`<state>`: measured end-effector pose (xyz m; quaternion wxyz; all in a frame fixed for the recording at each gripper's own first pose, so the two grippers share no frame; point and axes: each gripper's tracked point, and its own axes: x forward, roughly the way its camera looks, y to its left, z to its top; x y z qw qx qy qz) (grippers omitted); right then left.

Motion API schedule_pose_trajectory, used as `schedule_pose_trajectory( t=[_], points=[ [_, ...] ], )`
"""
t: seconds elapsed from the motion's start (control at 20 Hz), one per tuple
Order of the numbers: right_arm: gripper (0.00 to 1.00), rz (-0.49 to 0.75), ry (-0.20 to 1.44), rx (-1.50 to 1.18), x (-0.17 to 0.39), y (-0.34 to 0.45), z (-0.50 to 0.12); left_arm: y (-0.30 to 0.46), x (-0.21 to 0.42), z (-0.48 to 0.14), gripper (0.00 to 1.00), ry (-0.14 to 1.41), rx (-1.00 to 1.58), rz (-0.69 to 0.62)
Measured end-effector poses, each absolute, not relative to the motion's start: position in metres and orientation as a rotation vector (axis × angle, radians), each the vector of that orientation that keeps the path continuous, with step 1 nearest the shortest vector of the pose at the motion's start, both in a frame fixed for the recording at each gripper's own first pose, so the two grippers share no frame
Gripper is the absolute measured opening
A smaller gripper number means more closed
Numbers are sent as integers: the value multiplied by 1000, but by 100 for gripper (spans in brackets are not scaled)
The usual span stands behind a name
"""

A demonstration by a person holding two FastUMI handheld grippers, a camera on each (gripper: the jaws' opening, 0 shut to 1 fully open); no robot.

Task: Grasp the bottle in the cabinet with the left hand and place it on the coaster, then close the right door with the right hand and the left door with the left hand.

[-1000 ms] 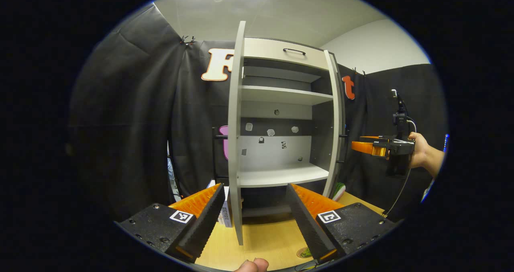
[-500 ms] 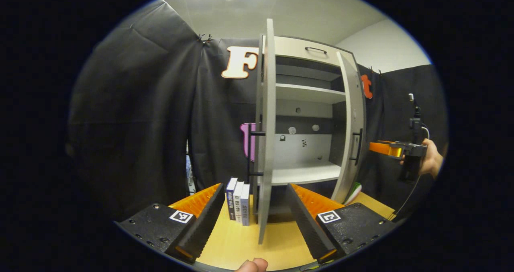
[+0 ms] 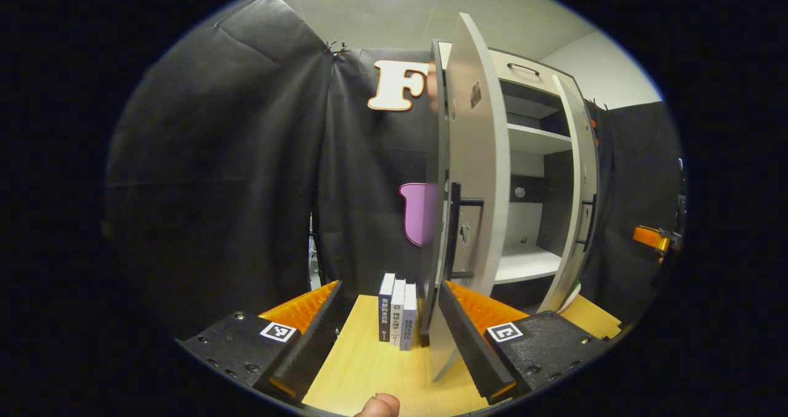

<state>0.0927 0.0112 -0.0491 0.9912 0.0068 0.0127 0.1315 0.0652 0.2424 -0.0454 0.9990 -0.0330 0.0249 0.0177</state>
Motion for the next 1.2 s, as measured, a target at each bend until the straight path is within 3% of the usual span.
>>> schedule_pose_trajectory(
  t=[0.45, 0.5, 0.55, 1.2],
  points=[
    [99, 194, 83, 69, 47, -21, -75, 228, 128, -3, 97, 30, -49, -85],
    [99, 178, 83, 56, 43, -27, -77, 232, 126, 1, 97, 24, -21, -66],
    [97, 168, 79, 40, 39, -32, -78, 232, 130, 1, 89, 23, -8, -58],
    [99, 166, 69, 48, 21, -34, -70, 173, 130, -3, 95, 40, -168, -81]
  ],
)
